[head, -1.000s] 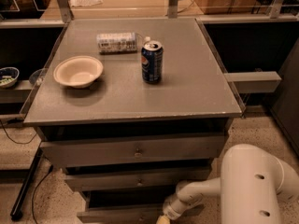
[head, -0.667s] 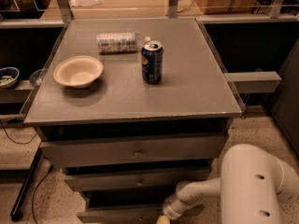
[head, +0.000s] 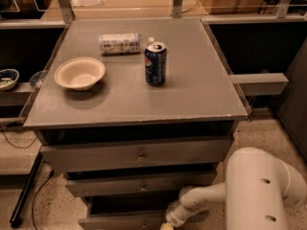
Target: Open bottom drawer
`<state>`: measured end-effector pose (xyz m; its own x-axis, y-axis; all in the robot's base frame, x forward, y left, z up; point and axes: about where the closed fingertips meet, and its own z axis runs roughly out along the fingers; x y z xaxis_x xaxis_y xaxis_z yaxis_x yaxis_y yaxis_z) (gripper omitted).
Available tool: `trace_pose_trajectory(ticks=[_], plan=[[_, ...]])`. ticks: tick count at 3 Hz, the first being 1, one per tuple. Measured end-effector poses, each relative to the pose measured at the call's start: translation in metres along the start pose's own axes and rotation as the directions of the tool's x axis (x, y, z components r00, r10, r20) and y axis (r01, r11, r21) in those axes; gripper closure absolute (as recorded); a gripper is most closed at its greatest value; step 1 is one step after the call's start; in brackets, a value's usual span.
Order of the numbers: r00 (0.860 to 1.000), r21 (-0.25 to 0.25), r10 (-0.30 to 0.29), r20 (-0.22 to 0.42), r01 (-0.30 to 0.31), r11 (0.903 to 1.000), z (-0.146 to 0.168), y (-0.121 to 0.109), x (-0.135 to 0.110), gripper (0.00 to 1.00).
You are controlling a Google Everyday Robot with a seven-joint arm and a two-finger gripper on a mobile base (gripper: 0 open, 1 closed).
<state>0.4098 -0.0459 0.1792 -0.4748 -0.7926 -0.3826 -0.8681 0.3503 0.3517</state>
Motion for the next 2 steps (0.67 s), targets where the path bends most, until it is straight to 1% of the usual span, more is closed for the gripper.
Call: trace_pose_trajectory(ticks=[1,2], plan=[[1.000,0.000,0.000,0.000,0.000,1.0000,-0.001,-0.003,-0.001,0.00],[0.992,0.090,-0.117,0.051,0.112,0.9896,-0.033,-0.003,-0.005,0.00]])
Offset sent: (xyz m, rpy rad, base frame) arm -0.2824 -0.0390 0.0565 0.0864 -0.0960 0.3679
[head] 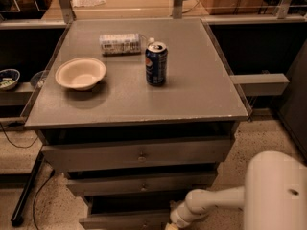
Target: Open bottom drawer
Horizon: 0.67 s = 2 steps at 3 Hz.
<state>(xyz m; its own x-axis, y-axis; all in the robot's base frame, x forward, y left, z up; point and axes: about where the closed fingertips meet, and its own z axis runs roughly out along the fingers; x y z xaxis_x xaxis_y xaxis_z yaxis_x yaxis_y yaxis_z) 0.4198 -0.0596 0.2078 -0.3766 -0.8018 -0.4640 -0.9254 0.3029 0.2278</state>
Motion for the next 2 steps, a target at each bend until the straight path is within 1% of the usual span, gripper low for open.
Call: trace_pose_trajectory(ticks=[1,2], plan=[[1.000,-0.003,-0.028,0.005,0.028,0.9996,-0.0046,0.0347,0.0198,0.00],[1.000,-0.003,-0.028,0.005,0.028,0.9996,-0.0046,0.0347,0.0198,0.00]])
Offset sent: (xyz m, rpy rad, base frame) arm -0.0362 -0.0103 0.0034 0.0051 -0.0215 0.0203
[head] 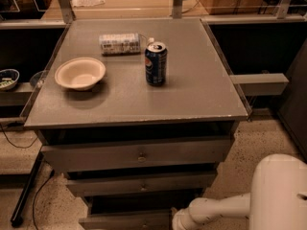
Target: Open bottom drawer
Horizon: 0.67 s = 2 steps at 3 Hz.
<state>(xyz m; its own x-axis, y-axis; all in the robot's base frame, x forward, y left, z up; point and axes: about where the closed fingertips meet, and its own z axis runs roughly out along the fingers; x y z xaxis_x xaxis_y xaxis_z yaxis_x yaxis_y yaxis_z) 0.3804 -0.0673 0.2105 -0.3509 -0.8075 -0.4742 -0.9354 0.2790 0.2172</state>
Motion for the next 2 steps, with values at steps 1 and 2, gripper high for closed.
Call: trace_pose_trajectory(ticks=[1,2], plan=[[0.999,0.070,-0.039,0.025,0.037,0.9969,-0.012,-0.006,-0.014,0.00],[0.993,0.164,-0.098,0.072,0.085,0.9828,-0.034,-0.011,-0.037,0.00]])
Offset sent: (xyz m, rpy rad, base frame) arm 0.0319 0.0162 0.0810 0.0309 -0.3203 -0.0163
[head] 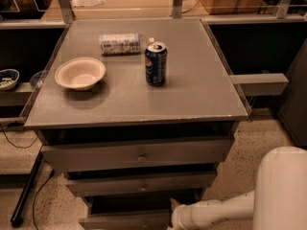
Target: Open bottom drawer
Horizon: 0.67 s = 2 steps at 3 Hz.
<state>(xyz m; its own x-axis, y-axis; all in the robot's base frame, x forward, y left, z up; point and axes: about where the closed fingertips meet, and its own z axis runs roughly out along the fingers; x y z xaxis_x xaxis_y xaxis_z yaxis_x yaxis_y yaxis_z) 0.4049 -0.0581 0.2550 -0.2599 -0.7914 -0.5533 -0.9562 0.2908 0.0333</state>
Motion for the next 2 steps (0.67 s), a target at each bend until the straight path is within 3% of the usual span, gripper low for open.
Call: trace_pose_trajectory(ticks=[2], plan=[[1.000,-0.010,0.000,-0.024,0.000,1.0000,0.011,-0.005,0.003,0.00]])
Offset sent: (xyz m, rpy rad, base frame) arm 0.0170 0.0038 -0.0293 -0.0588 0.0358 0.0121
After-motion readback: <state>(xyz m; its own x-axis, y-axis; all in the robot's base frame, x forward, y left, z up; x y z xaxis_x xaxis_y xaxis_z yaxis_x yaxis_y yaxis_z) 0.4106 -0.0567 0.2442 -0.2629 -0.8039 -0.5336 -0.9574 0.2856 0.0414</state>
